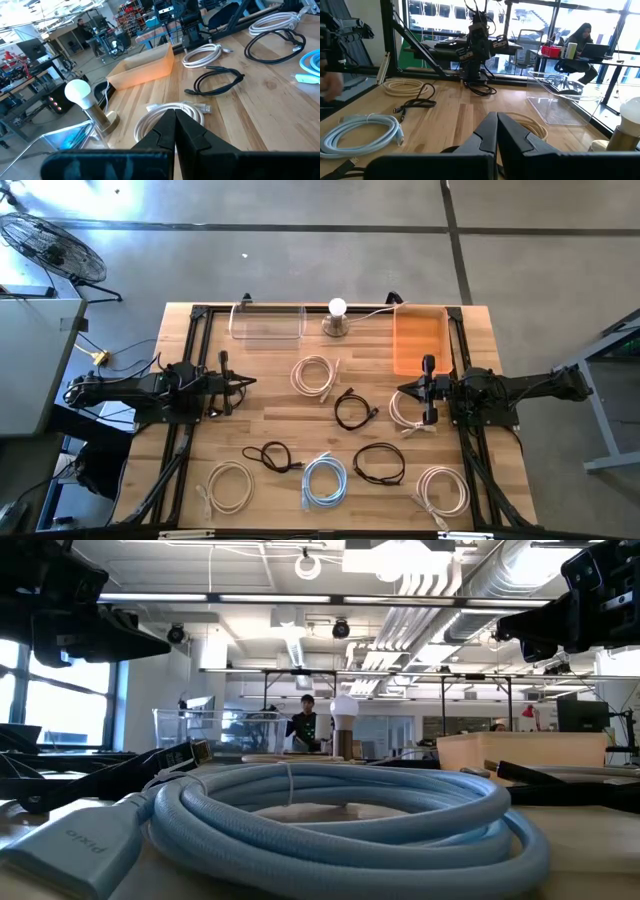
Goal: Pick & Place USB Port
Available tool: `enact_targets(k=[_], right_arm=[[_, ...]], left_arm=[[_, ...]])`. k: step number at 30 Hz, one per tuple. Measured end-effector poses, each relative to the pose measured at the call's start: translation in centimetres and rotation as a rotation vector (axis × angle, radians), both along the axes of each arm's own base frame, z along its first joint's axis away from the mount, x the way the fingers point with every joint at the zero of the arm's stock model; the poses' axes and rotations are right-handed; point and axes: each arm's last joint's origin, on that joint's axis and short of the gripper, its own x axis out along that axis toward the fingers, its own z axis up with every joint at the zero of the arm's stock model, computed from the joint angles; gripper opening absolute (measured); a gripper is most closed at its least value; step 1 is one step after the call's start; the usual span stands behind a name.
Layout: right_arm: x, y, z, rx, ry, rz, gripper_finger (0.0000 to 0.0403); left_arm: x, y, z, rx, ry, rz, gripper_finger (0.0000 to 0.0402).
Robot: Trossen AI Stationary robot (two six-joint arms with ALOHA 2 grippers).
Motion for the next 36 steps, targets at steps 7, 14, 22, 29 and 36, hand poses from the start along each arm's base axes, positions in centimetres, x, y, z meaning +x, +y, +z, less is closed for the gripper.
enact_targets(k=[7, 14, 22, 29, 36], right_arm=[[0.0, 0.0, 0.0, -0.005, 0.000, 0.000, 0.0003], [0.0, 0.0, 0.1, 0.012, -0.013, 0.011, 0.0003], [-0.1, 0.2, 1.2, 0.220, -0.122, 0.080, 0.0003], [-0.1, 0.1, 1.1, 0.169, -0.119, 0.057, 0.0003], [-0.4, 0.2, 4.3, -0.093, -0.203, 0.052, 0.0002]], left_arm=[[0.0, 0.0, 0.0, 0.000, 0.000, 0.000, 0.0000], [0.0, 0.0, 0.0, 0.000, 0.000, 0.000, 0.0000], [0.0, 0.0, 0.0, 0.000, 0.000, 0.000, 0.0000], [0.0, 0.0, 0.0, 0.000, 0.000, 0.000, 0.0000], [0.0, 0.0, 0.0, 0.000, 0.000, 0.000, 0.0000]])
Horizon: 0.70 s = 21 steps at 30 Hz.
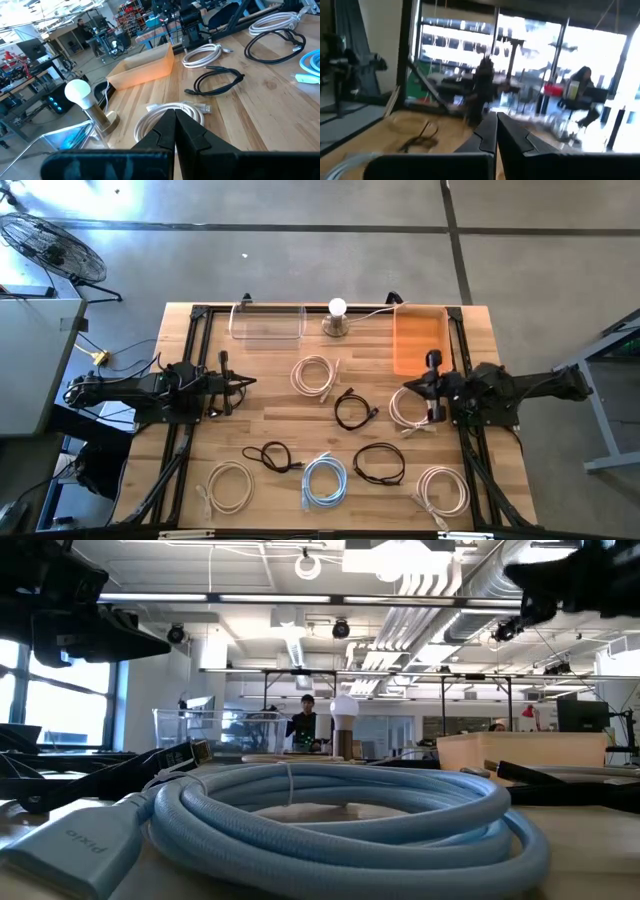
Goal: Pick & Place USB Port
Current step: Put the white HDMI cable into the orange bin
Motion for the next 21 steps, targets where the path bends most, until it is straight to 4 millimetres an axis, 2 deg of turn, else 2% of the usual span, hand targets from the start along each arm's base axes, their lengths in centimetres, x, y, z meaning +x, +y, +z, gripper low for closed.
enact_targets(k=[5, 9, 12, 15, 18, 21], right_arm=[[0.5, 0.0, 4.2, -0.040, 0.042, -0.011, 0.0002], [2.7, 0.2, 7.0, -0.024, 0.190, -0.008, 0.0002], [5.2, 0.4, 8.7, 0.000, 0.307, -0.006, 0.0003], [8.2, 0.6, 9.4, -0.022, 0.429, -0.010, 0.0018], [11.2, 0.7, 9.8, -0.047, 0.526, -0.052, 0.0053], [14.3, 0.6, 10.1, -0.114, 0.591, -0.126, 0.0105]], left_arm=[[0.0, 0.0, 0.0, 0.000, 0.000, 0.000, 0.0000], [0.0, 0.0, 0.0, 0.000, 0.000, 0.000, 0.0000], [0.0, 0.0, 0.0, 0.000, 0.000, 0.000, 0.0000], [0.0, 0.0, 0.0, 0.000, 0.000, 0.000, 0.0000], [0.0, 0.0, 0.0, 0.000, 0.000, 0.000, 0.0000], [0.0, 0.0, 0.0, 0.000, 0.000, 0.000, 0.0000]])
